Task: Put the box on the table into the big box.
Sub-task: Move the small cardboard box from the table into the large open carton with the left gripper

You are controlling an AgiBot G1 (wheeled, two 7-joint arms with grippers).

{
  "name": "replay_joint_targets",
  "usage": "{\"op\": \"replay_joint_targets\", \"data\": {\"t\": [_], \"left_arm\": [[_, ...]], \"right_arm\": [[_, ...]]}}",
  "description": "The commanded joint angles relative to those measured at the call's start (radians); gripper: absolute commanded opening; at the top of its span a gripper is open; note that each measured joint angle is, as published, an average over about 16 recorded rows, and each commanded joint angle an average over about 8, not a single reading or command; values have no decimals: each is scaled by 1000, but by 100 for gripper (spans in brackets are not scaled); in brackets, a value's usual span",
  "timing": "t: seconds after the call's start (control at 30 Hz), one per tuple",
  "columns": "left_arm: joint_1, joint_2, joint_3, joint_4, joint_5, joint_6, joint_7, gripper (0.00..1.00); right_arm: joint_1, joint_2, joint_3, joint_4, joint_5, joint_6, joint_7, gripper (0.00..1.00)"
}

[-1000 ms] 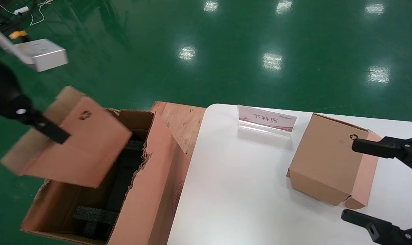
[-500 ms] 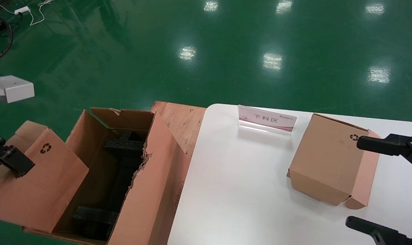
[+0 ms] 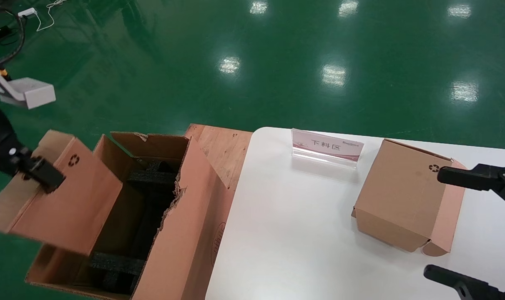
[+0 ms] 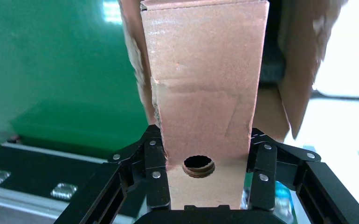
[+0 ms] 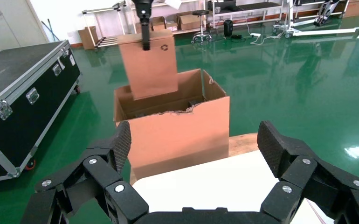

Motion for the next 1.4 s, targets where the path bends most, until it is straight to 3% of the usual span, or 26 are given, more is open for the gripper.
{"op": "replay_joint_targets", "data": {"t": [0.03, 0.73, 1.4], "left_arm": [[6, 1, -1, 8, 9, -26, 2, 0], [142, -43, -43, 3, -36, -160, -25, 0], [311, -166, -71, 4, 10, -361, 11, 0]], "right_arm": [[0, 0, 0, 0, 0, 0, 0, 100], [0, 0, 0, 0, 0, 0, 0, 100], [0, 0, 0, 0, 0, 0, 0, 100]]}}
